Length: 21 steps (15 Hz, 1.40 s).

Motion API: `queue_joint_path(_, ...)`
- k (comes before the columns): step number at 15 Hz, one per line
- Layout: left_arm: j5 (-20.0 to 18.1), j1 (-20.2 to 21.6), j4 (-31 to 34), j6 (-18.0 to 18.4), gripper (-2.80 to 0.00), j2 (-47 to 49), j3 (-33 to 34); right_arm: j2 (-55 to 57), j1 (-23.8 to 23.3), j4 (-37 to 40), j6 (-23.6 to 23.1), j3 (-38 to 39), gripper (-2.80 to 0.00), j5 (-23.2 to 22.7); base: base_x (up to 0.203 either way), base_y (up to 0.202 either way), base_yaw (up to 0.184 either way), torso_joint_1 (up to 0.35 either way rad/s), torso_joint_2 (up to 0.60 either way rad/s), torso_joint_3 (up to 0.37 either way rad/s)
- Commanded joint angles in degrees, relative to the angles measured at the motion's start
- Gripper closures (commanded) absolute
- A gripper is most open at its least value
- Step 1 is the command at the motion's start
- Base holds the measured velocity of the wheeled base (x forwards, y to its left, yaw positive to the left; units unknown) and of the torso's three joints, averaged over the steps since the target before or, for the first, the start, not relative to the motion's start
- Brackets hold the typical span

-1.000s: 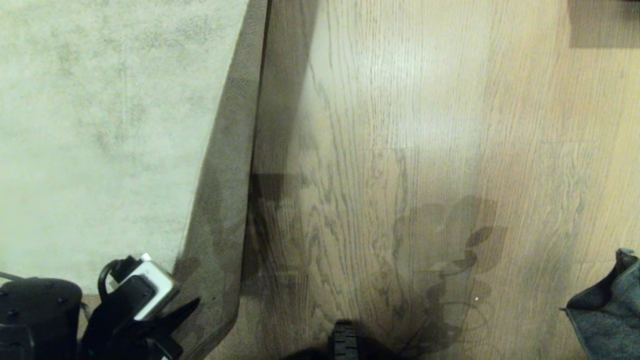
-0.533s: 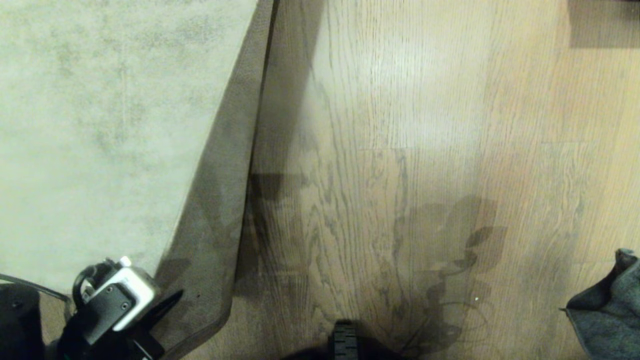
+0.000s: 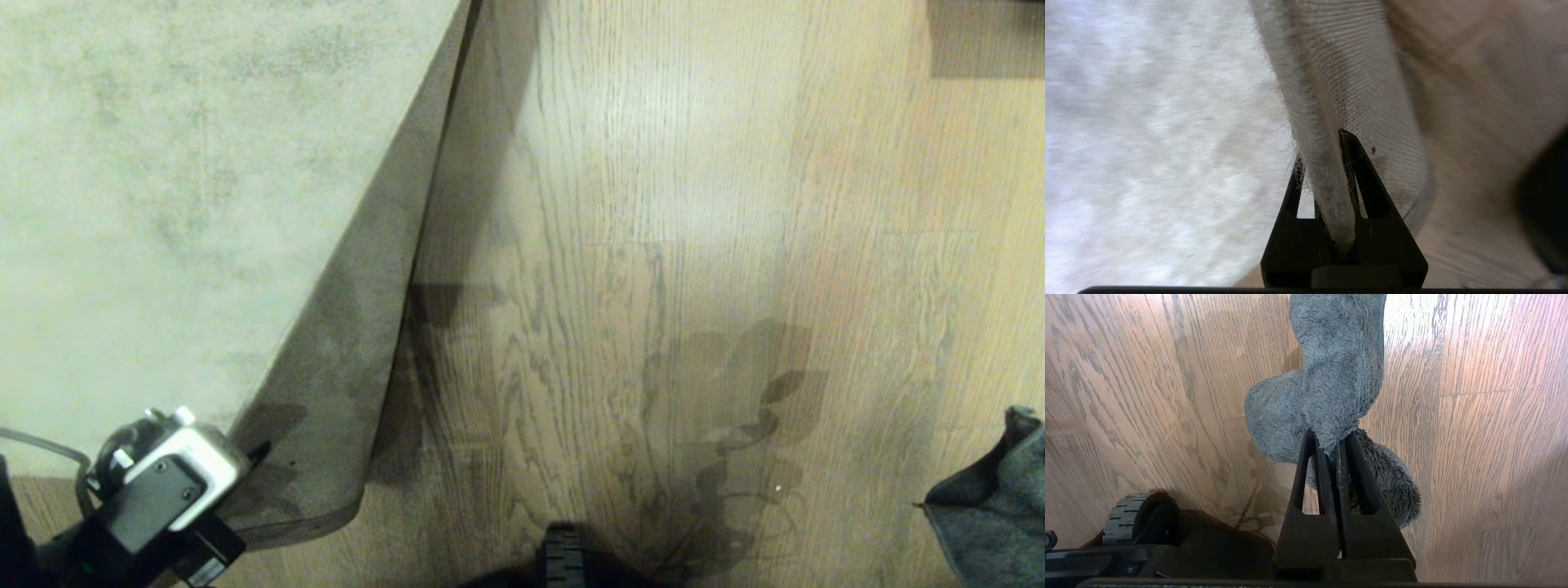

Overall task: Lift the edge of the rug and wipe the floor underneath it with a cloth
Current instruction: Lay down the carpet

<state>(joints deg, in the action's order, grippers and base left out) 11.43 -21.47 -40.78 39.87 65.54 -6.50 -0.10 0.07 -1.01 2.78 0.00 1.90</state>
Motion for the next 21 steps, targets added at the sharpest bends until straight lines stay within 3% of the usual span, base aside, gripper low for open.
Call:
queue_joint_path(1,0.1,2.6,-1.6,1.7,0.0,-0.3,-0.9,0.1,0.0,0.0,0.0,0.0,0.0,0.0,0.0,0.0,0.0,0.0,0.0,0.0)
queue_joint_path(5,-0.6,6.4,-3.4,2.2,0.0,0.0,-3.2,0.1,0.0,0.0,0.0,0.0,0.0,0.0,0.0,0.0,0.0,0.0,0.0,0.0)
queue_joint_path(8,-4.0,8.7,-3.8,4.2,0.0,1.1,-6.2,0.1,0.0,0.0,0.0,0.0,0.0,0.0,0.0,0.0,0.0,0.0,0.0,0.0)
queue_joint_path(13,-4.9,8.7,-3.9,5.9,0.0,1.2,-6.2,0.1,0.0,0.0,0.0,0.0,0.0,0.0,0.0,0.0,0.0,0.0,0.0,0.0)
queue_joint_path(14,-4.9,8.7,-3.9,5.9,-2.8,1.2,-6.1,0.1,0.0,0.0,0.0,0.0,0.0,0.0,0.0,0.0,0.0,0.0,0.0,0.0)
queue_joint_path(18,-5.0,8.5,-3.8,4.5,-2.8,-0.2,-4.8,0.1,0.0,0.0,0.0,0.0,0.0,0.0,0.0,0.0,0.0,0.0,0.0,0.0)
queue_joint_path(21,-5.0,7.4,-3.8,0.0,-2.8,-2.4,-3.7,0.1,0.0,0.0,0.0,0.0,0.0,0.0,0.0,0.0,0.0,0.0,0.0,0.0)
